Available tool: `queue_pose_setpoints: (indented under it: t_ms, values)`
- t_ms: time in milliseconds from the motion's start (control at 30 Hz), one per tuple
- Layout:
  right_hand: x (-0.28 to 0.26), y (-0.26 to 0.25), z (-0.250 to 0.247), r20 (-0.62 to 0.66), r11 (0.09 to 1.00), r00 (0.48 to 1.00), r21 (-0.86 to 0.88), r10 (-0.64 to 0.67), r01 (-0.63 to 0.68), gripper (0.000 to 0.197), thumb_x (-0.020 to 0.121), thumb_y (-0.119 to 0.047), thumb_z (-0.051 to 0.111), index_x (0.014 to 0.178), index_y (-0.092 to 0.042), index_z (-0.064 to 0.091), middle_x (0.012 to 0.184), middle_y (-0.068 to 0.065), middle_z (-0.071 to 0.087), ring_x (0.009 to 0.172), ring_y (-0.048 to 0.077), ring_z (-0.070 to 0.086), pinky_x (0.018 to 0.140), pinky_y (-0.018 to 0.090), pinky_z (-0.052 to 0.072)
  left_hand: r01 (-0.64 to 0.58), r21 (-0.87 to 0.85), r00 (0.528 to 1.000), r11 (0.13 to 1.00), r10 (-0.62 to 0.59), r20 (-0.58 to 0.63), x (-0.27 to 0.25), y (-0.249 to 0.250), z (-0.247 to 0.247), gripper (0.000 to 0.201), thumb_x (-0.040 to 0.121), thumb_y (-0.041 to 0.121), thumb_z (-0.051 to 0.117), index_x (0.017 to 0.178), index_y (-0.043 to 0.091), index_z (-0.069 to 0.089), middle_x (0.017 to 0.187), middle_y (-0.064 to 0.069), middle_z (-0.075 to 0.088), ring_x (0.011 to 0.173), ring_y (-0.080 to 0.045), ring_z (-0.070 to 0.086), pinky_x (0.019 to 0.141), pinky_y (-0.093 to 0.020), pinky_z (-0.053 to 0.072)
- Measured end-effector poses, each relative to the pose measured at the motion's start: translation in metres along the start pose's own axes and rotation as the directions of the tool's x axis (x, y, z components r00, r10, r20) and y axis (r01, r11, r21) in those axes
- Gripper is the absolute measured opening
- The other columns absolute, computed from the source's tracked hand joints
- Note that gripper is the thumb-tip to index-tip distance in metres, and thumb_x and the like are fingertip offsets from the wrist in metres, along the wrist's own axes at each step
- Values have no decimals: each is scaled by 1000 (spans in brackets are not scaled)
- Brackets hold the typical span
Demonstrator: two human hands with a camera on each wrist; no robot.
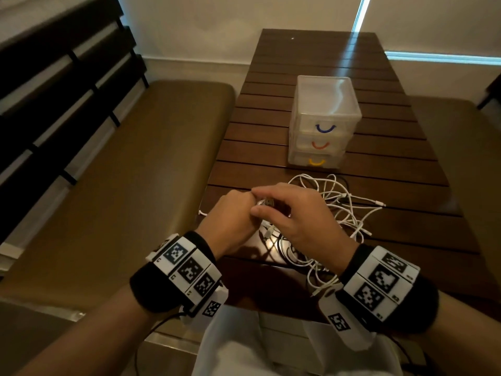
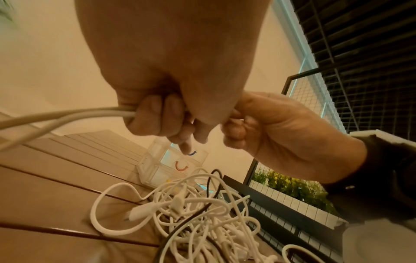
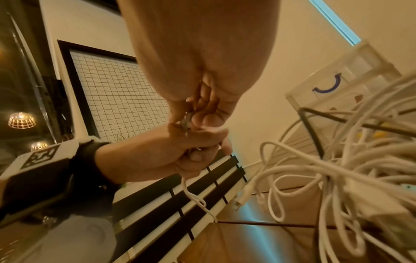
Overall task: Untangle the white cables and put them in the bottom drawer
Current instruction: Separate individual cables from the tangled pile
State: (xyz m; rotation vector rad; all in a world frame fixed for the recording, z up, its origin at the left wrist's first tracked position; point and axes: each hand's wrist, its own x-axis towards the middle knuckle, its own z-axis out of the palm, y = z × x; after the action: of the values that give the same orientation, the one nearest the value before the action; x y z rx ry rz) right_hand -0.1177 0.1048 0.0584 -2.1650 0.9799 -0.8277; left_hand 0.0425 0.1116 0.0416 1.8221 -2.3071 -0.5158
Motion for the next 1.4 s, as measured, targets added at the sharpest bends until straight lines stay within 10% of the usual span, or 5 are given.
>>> queue_pose_setpoints:
  t_ms: [233,633,800,1067,1400]
  values:
    - [9,-3,-1,-20,995,997,-70,-71,70,17,94,-19,61,105,-14,72,93,-5,70,84,3,60,76,17,47,-6,-360,984,933,-59,-170,-6,0,-5,13,91,21,54,85,30,48,80,4,62,71,-12,59,60,-27,46]
    - [22,-6,-15,73,998,996,38,-49,46,22,103,-17,46,114,-12,65,79,-16,62,72,-3,59,66,12,43,119,-374,988,920,-147,-48,3,-5,-18,47,97,20,44,51,22,51,55,4,54,52,-15,50,55,-31,37]
    - [10,14,-15,90,982,986,-141,139,-125,23,102,-22,46,118,-20,62,90,-8,68,77,4,63,69,24,51,131,-341,991,931,-132,22,0,-3,-7,45,102,27,36,68,19,64,74,2,65,68,-17,59,65,-35,45]
    - [-7,35,-13,311,839,938,-542,149,46,29,95,-18,53,122,-22,62,112,-3,57,105,18,51,88,31,45,197,-90,969,976,-180,168,0,9,38,27,97,25,40,95,11,63,91,-10,65,78,-25,60,64,-32,40]
    - [-5,27,-20,153,876,965,-466,215,-121,64,86,4,56,140,-28,45,118,-1,63,99,18,62,82,35,55,87,-603,991,793,-129,-27,6,-4,-15,38,101,36,42,71,18,57,64,9,51,54,-2,42,55,-15,35]
